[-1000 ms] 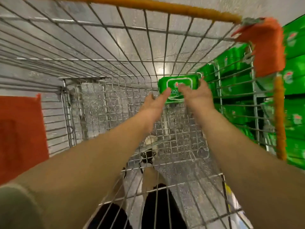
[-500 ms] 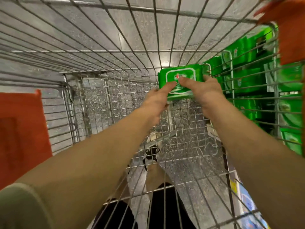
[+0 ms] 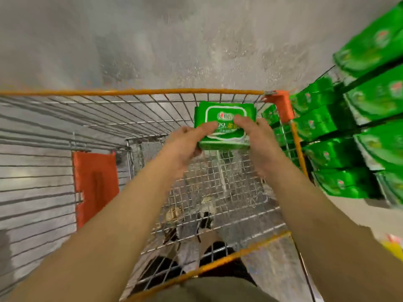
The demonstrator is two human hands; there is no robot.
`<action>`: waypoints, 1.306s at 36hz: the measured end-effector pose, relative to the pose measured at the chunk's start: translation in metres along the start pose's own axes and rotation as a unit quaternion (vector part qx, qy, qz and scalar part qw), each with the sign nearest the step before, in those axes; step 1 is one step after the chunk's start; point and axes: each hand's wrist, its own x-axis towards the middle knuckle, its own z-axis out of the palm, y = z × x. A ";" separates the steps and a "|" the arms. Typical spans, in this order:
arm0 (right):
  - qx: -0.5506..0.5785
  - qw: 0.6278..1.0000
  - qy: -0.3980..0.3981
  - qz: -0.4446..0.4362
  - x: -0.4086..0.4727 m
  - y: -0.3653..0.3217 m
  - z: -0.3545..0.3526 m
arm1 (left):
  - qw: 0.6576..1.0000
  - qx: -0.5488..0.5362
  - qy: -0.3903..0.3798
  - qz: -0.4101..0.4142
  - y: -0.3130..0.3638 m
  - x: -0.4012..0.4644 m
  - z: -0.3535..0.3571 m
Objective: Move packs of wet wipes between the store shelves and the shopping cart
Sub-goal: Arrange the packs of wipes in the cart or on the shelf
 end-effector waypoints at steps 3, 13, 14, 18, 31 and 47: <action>0.012 0.999 0.006 -0.040 -0.035 -0.022 0.000 | 0.999 0.023 -0.034 0.033 0.025 -0.039 -0.006; 0.065 0.987 0.059 -0.136 -0.149 -0.051 -0.027 | 0.983 0.099 -0.111 0.112 0.068 -0.139 0.007; 0.074 0.984 0.067 -0.144 -0.159 -0.050 -0.034 | 0.979 0.115 -0.122 0.117 0.069 -0.147 0.012; 0.096 0.974 0.121 -0.166 -0.206 -0.047 -0.065 | 0.959 0.178 -0.178 0.133 0.070 -0.179 0.041; 0.193 0.902 0.299 -0.244 -0.371 -0.001 -0.206 | 0.872 0.280 -0.349 0.199 0.022 -0.310 0.205; 0.216 0.769 0.545 -0.255 -0.605 0.166 -0.366 | 0.717 0.378 -0.554 0.190 -0.176 -0.514 0.382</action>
